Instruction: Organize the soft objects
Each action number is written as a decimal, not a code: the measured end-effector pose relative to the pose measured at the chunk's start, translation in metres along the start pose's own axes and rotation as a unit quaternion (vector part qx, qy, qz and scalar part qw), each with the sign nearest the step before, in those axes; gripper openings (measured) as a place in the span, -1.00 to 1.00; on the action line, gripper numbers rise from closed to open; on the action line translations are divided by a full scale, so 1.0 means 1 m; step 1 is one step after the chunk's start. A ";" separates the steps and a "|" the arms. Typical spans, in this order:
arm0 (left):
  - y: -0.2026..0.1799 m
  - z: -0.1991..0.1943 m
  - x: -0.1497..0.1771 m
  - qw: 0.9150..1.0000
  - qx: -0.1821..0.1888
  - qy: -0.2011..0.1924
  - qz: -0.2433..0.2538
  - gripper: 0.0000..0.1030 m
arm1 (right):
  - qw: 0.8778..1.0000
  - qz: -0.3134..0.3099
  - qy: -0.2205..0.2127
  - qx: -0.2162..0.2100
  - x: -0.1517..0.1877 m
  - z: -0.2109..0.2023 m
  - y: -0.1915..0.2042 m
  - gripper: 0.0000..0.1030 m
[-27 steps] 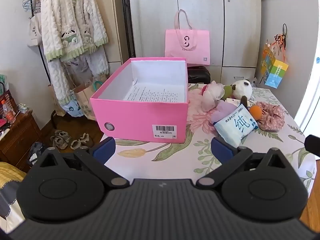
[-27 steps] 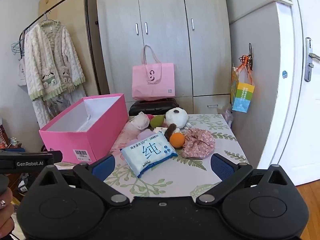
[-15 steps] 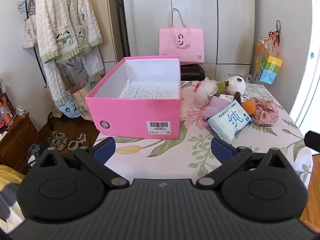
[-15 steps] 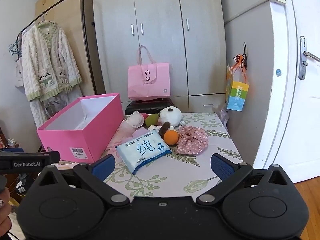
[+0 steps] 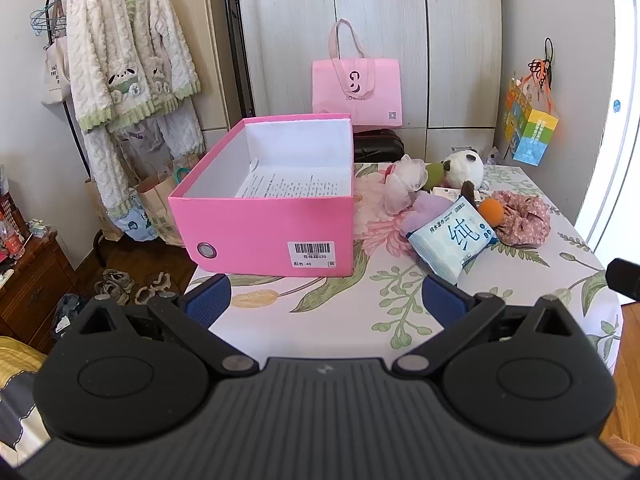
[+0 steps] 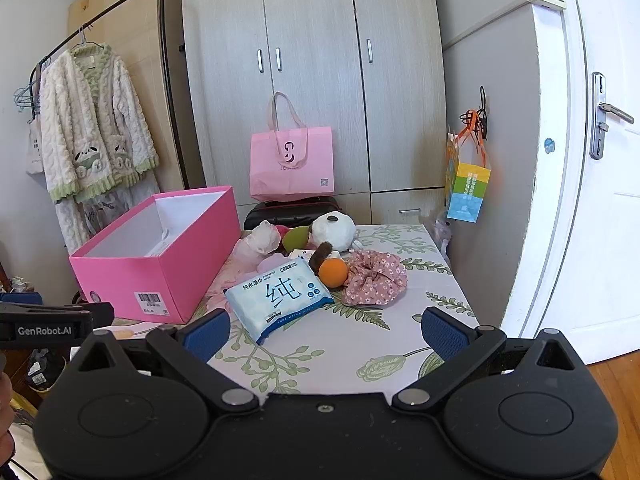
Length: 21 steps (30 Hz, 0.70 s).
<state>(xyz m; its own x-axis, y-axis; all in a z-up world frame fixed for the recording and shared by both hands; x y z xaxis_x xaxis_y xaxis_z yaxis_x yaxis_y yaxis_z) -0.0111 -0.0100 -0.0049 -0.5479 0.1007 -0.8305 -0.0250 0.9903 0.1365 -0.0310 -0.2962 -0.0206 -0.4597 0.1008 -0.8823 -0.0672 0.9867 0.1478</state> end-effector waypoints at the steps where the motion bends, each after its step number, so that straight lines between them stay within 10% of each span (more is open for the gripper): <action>1: 0.000 0.000 0.000 1.000 0.000 0.000 -0.001 1.00 | 1.000 0.000 -0.001 0.000 0.000 0.000 0.000 1.00; 21: 0.000 0.003 0.003 1.000 0.000 0.001 -0.001 1.00 | 1.000 -0.006 0.004 0.002 0.001 0.003 0.002 1.00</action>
<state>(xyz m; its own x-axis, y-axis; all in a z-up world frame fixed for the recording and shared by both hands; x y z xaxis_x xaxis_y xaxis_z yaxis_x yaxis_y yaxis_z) -0.0099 -0.0096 -0.0088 -0.5497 0.0982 -0.8296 -0.0269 0.9905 0.1351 -0.0292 -0.2943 -0.0226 -0.4663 0.0884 -0.8802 -0.0691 0.9883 0.1359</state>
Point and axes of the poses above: each gripper's, at about its wrist camera, not at the fingertips, and z roughly the way its jaws point, y to its left, x to its underside, the point moved 1 cm from there along z, roughly the way its jaws point, and after that the axes turned 7 degrees about -x, right-handed, at the moved point
